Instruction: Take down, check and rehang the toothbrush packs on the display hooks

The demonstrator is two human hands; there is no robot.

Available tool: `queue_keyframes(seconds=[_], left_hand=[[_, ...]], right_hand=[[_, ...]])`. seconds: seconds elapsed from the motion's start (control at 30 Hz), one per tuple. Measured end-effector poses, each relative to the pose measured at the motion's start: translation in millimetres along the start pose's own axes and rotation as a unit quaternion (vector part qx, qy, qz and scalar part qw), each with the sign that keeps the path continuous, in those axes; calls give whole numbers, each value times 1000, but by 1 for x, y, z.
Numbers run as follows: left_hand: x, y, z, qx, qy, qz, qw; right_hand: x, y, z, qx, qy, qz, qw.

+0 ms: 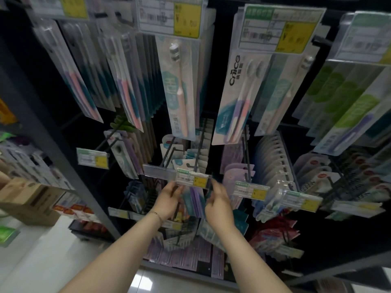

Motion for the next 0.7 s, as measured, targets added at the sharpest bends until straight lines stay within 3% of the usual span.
queue_keyframes(seconds=[0.1,0.2,0.33,0.53,0.7], left_hand=[[6,2,3,-5,4,35,999],[8,9,0,-15,-5,41,999],[12,9,1,-25,-20,50,998],[17,-1,5,-3,-67,42,997],[11,5,6,17,-93,25,995]], right_hand=[[-1,-8,16,4,36,-24,999],[-1,-13,38,-58,12,-54,997],[-4,-9,55,-76,14,-13,997],[-16,0,71,-95,4,144,985],[-21,3,82,-134,-31,348,927]])
Point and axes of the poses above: each hand's wrist, its own z-axis towards the middle knuckle, its own x-axis out of the back of the hand, y = z × x, the point moved 2 cm from there along z, towards the middle knuckle, and after that the axes turned 5 degrees about -x, right-handed, at the moved point
